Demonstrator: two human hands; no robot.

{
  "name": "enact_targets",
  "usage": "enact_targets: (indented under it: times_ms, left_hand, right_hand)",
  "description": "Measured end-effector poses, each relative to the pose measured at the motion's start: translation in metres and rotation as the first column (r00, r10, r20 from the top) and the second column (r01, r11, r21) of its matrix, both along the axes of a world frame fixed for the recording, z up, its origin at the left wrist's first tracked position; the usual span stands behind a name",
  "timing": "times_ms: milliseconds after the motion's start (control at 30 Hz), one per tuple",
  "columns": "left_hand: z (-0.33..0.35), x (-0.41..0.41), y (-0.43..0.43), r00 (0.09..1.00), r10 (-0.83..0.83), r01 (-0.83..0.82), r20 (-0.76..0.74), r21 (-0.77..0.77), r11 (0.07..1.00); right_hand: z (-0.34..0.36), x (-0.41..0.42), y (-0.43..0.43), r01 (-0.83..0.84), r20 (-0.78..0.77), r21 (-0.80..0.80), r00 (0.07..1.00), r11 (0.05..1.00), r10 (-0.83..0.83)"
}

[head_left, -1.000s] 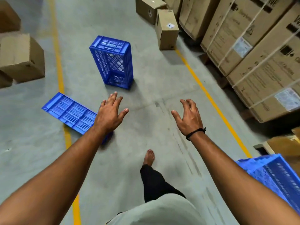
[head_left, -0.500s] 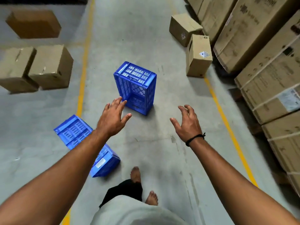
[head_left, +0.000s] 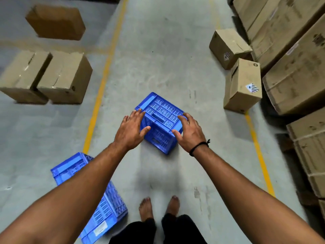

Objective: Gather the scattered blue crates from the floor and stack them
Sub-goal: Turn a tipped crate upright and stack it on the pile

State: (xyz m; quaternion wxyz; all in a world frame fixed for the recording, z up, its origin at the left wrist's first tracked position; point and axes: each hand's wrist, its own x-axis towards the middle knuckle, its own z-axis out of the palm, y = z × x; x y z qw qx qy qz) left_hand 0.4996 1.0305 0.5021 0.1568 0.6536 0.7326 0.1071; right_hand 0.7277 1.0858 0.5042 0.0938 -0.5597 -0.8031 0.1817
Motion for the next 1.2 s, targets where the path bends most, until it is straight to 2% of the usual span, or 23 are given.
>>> enact_targets:
  times_ms: [133, 333, 467, 533, 567, 633, 700, 767, 833, 867, 933, 1000, 1033, 1133, 1200]
  left_hand:
    - [-0.032, -0.006, 0.03, 0.999, 0.053, -0.053, -0.003, -0.031, 0.998]
    - [-0.117, -0.021, 0.053, 0.99, 0.141, -0.139, 0.018, -0.082, 0.987]
    - [-0.183, -0.029, 0.087, 0.985, 0.17, -0.163, 0.035, -0.144, 0.976]
    - [-0.221, -0.032, 0.109, 0.968, 0.226, -0.202, 0.11, -0.194, 0.96]
    - [-0.237, -0.031, 0.119, 0.934, 0.3, -0.252, 0.192, -0.239, 0.938]
    - [-0.26, -0.028, 0.14, 0.808, 0.455, -0.354, 0.373, -0.31, 0.883]
    - [-0.277, -0.022, 0.16, 0.681, 0.534, -0.42, 0.501, -0.329, 0.846]
    - [-0.287, -0.018, 0.182, 0.52, 0.583, -0.49, 0.625, -0.341, 0.803]
    - [-0.295, -0.015, 0.198, 0.273, 0.611, -0.573, 0.743, -0.385, 0.724]
    - [-0.3, -0.015, 0.205, 0.18, 0.6, -0.609, 0.78, -0.391, 0.691]
    - [-0.297, -0.014, 0.215, 0.093, 0.583, -0.64, 0.807, -0.4, 0.657]
    - [-0.284, -0.012, 0.225, 0.086, 0.548, -0.625, 0.832, -0.384, 0.68]
    - [-0.277, -0.011, 0.232, 0.12, 0.527, -0.615, 0.841, -0.354, 0.705]
    - [-0.261, -0.001, 0.252, 0.337, 0.462, -0.569, 0.82, -0.213, 0.794]
    - [-0.253, 0.011, 0.264, 0.443, 0.412, -0.49, 0.796, -0.169, 0.855]
  right_hand:
    - [-0.045, -0.041, 0.061, -0.148, 0.094, -0.08, 0.983, 0.986, 0.155]
    - [-0.143, -0.077, 0.118, -0.265, 0.262, -0.191, 0.914, 0.945, 0.309]
    - [-0.208, -0.094, 0.152, -0.313, 0.368, -0.203, 0.854, 0.928, 0.368]
    - [-0.24, -0.099, 0.169, -0.332, 0.398, -0.198, 0.833, 0.922, 0.385]
    - [-0.254, -0.101, 0.176, -0.348, 0.402, -0.203, 0.823, 0.915, 0.402]
    - [-0.277, -0.105, 0.184, -0.388, 0.409, -0.222, 0.796, 0.894, 0.447]
    - [-0.294, -0.11, 0.186, -0.394, 0.396, -0.221, 0.8, 0.892, 0.451]
    - [-0.303, -0.114, 0.185, -0.373, 0.402, -0.213, 0.809, 0.903, 0.429]
    - [-0.303, -0.118, 0.185, -0.364, 0.41, -0.225, 0.806, 0.904, 0.426]
    - [-0.303, -0.118, 0.185, -0.357, 0.401, -0.23, 0.813, 0.905, 0.423]
    - [-0.297, -0.118, 0.19, -0.336, 0.37, -0.238, 0.837, 0.912, 0.404]
    - [-0.287, -0.117, 0.195, -0.306, 0.327, -0.238, 0.868, 0.922, 0.373]
    - [-0.282, -0.115, 0.196, -0.282, 0.303, -0.227, 0.889, 0.932, 0.342]
    - [-0.277, -0.106, 0.196, -0.149, 0.193, -0.21, 0.963, 0.966, 0.19]
    - [-0.284, -0.099, 0.194, -0.058, 0.078, -0.222, 0.994, 0.973, 0.077]
